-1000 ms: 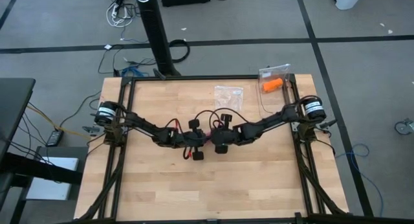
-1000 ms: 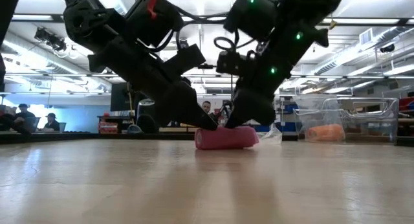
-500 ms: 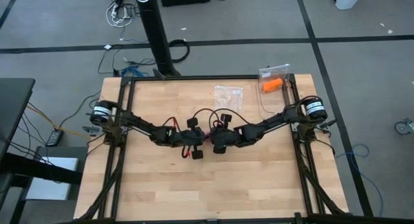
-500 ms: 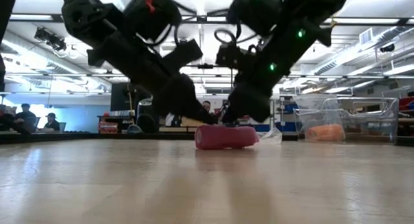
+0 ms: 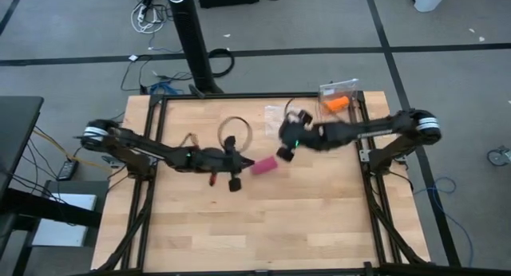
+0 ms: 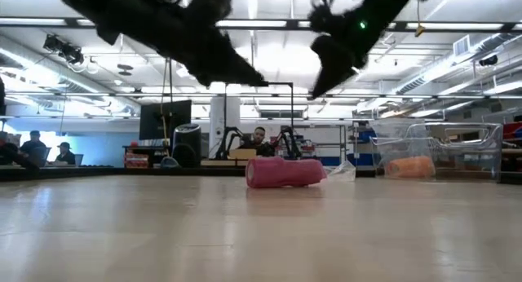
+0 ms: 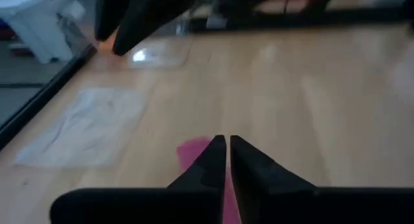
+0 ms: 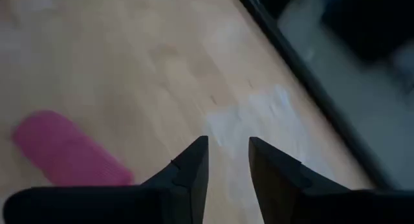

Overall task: Roll bandage
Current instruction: Adjust the transparent bin

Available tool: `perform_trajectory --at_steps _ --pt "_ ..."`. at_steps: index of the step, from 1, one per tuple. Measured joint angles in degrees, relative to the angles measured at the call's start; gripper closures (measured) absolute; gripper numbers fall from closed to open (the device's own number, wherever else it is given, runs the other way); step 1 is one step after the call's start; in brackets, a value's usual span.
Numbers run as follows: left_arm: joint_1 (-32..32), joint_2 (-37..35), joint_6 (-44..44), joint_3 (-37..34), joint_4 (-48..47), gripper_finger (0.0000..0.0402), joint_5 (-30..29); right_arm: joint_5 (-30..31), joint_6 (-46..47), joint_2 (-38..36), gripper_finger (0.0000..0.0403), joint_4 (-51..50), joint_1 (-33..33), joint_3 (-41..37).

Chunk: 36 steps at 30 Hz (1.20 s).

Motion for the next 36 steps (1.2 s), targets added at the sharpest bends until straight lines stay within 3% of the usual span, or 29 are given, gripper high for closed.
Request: perform_trajectory --at_steps 3,9,15,25,36 --pt "2.24 -3.73 -3.41 -4.85 7.07 0.0371 4.79 -8.17 3.86 -3.5 0.0297 2.13 -8.67 -4.45" --pt "7.33 -5.88 -16.89 -13.6 24.84 0.037 16.37 -17.88 13.75 -3.52 0.0288 13.06 -23.24 -14.12" --pt "10.91 -5.93 -26.35 -18.0 31.9 0.037 22.07 -21.81 20.08 1.55 0.0245 22.23 -31.2 -18.46" --pt "11.79 -5.91 -27.91 -18.47 32.69 0.037 22.97 -23.34 25.12 8.17 0.0171 26.53 -33.59 -18.18" --pt "12.11 -5.88 -29.23 -18.47 33.3 0.037 22.89 -22.5 23.72 7.6 0.0191 25.97 -32.86 -18.64"
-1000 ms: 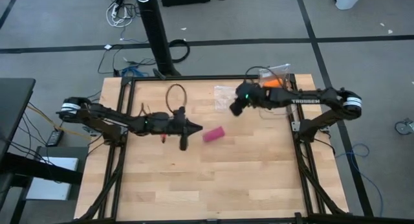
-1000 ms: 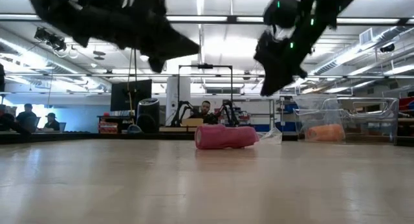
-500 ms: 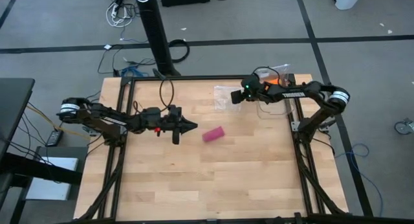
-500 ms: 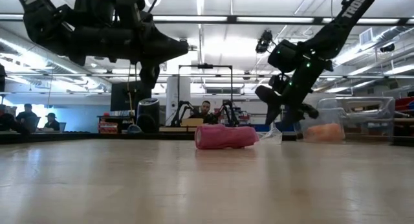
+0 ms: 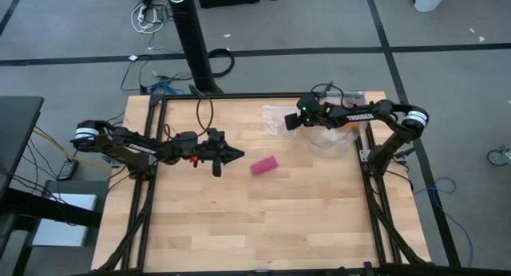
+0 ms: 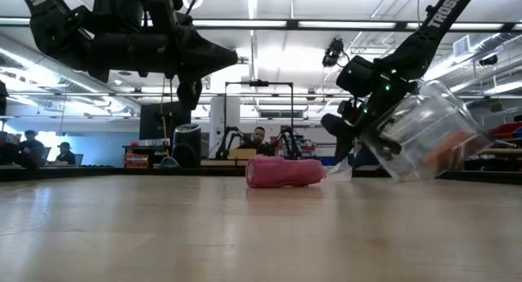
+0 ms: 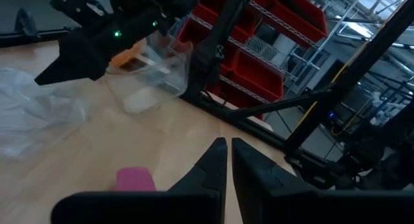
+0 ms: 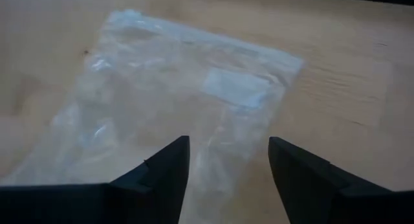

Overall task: Roll bandage
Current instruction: Adjust the transparent bin

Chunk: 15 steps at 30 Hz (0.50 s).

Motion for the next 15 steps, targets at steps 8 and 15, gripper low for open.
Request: perform_trajectory --at_steps 8,15 --pt "-0.01 -0.01 0.13 0.0 0.03 0.037 -0.02 0.08 -2.42 -3.0 0.0187 0.59 1.38 0.06" --pt "1.08 -0.01 1.28 0.0 -0.94 0.037 -0.04 -0.08 -0.94 -4.6 0.0189 1.07 1.78 0.06"
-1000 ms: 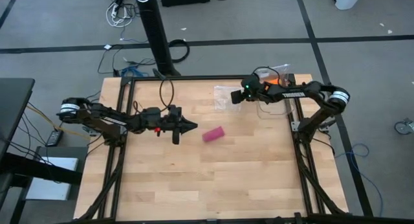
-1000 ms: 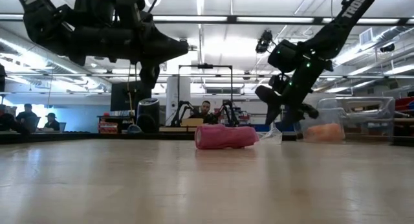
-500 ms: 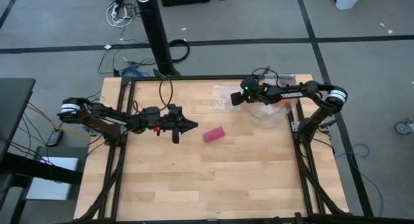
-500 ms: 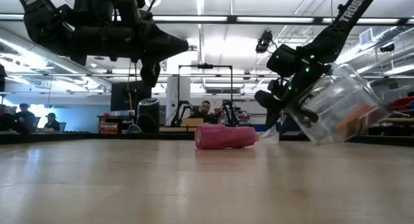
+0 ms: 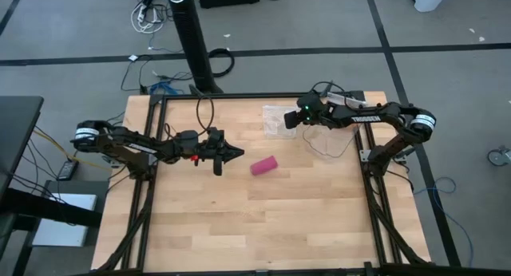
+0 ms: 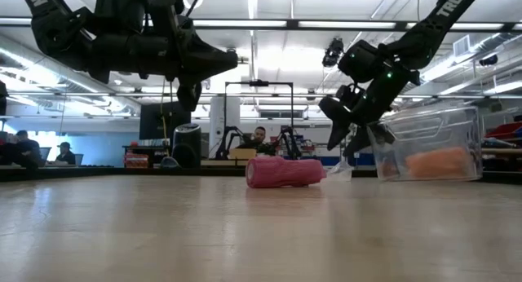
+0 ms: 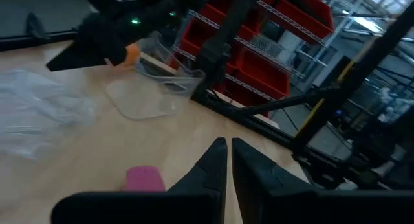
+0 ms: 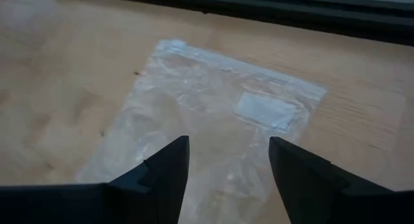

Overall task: Roll bandage
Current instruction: Adjust the transparent bin

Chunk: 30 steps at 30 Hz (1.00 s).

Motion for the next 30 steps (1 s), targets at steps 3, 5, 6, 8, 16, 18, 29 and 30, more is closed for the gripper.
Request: perform_trajectory --at_steps 3,5,6,8,16,18,29,30 --pt "1.72 0.0 0.02 0.0 -0.02 0.037 0.0 -4.63 -0.33 0.26 0.0189 5.37 0.25 -0.02" --pt "3.04 0.0 0.05 0.0 -0.03 0.037 0.41 -7.9 -1.68 0.26 0.0186 8.72 1.21 0.86" --pt "3.76 0.01 -0.01 0.0 -0.15 0.037 0.89 -8.37 -3.05 0.28 0.0184 8.79 1.85 2.18" --pt "5.12 -0.01 -0.1 0.0 -0.2 0.037 2.15 -7.7 -6.14 0.28 0.0183 7.05 2.79 5.98" --pt "7.57 0.0 -0.27 0.0 -0.2 0.037 6.79 -2.18 -15.13 0.17 0.0198 -18.23 3.74 21.27" --pt "7.58 -0.01 -0.27 0.0 -0.21 0.037 7.76 -1.17 -14.72 0.13 0.0203 -26.48 3.51 23.89" --pt "7.95 0.01 0.03 0.0 -0.17 0.037 8.82 -7.24 -20.59 1.06 0.0213 -41.6 4.53 27.87" --pt "8.19 0.01 0.06 0.0 -0.16 0.037 8.78 -6.08 -21.43 1.49 0.0216 -41.03 4.83 27.87"
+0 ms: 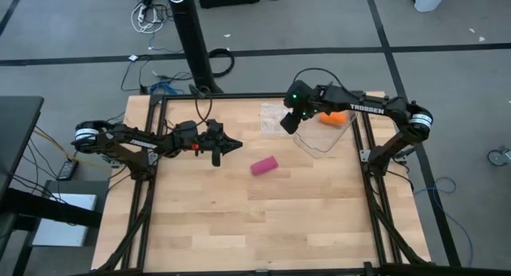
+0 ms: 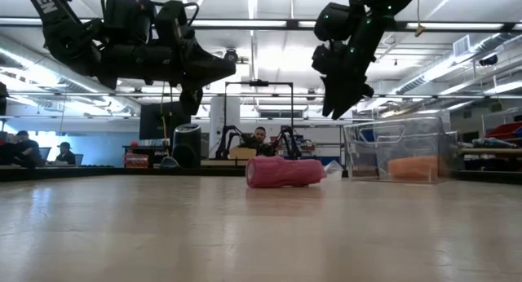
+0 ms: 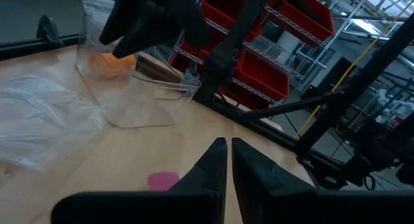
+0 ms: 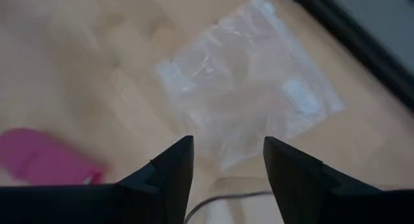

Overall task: Roll bandage
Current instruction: Adjust the transparent bin

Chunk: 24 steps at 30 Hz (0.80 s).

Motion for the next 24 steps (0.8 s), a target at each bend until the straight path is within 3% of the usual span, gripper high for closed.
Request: perform_trajectory --at_steps 4,9,16,19,24 --pt "0.65 -0.02 0.04 0.0 -0.03 0.037 0.14 0.98 -2.43 2.82 0.0245 0.28 0.28 0.04" --pt "0.86 -0.01 0.11 0.0 -0.48 0.037 0.87 0.57 -6.13 5.27 0.031 -5.16 2.33 0.04" --pt "0.86 -0.02 0.51 0.0 -1.06 0.037 1.0 0.21 -9.0 5.29 0.0396 -20.8 6.21 2.52" --pt "0.86 -0.02 0.36 0.0 -1.13 0.037 1.11 0.39 -7.45 5.29 0.0395 -28.63 7.08 2.73" --pt "0.86 -0.02 0.4 0.0 -1.13 0.037 0.26 7.17 -1.99 5.29 0.037 -28.48 6.89 2.73"
